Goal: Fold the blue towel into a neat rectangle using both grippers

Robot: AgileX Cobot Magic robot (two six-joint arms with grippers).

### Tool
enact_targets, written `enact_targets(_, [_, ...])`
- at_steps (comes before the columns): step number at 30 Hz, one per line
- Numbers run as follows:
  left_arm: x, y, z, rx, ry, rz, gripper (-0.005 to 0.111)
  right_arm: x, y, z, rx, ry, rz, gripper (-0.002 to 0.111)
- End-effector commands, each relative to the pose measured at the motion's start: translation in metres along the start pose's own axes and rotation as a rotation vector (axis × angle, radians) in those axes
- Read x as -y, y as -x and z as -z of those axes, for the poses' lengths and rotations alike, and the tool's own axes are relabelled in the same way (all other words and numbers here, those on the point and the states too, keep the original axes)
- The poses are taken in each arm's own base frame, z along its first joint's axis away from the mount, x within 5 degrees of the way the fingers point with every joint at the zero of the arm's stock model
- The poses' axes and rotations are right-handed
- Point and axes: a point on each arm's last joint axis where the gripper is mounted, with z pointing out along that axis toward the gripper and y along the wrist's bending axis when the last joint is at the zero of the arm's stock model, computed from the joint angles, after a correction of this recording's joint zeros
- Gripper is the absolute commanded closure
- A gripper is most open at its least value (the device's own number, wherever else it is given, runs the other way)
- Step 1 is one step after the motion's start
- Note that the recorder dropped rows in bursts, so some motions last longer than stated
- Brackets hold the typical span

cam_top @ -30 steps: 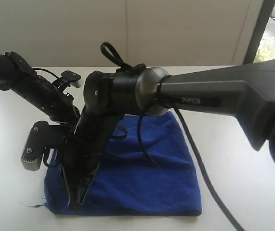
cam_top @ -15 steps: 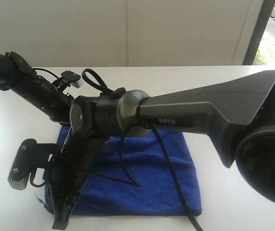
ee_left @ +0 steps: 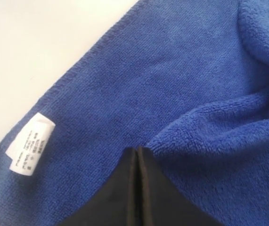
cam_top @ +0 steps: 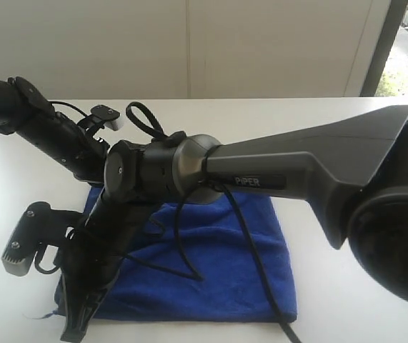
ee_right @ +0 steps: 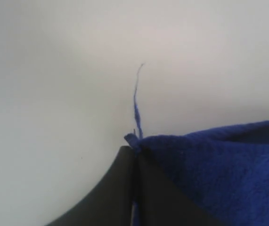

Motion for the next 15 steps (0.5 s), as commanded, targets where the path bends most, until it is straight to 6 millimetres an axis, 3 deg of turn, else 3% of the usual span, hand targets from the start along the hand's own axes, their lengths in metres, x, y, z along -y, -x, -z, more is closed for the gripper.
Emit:
enact_targets(1, [0.0019,0.0024,0.0012,0.004,-0.016,0.004,0.106,-0.0004,-0.0004,-0.0037,0.005,0.013,0.005,0.108])
enact_targets(5, [0.0019,0.0024,0.0012,0.004,-0.016,0.004,0.106,-0.0006,-0.005,-0.0109,-0.014,0.039,-0.006,0.105])
enact_targets(12, [0.0019,0.0024,0.0012,0.004,-0.016,0.004,0.106,-0.0016,-0.0068,-0.0131,-0.023,0.057,-0.01,0.072])
enact_targets(15, [0.0019,0.0024,0.0012,0.004,-0.016,0.004,0.106,-0.0022,-0.0046,-0.0092,-0.016,0.052,-0.005,0.064])
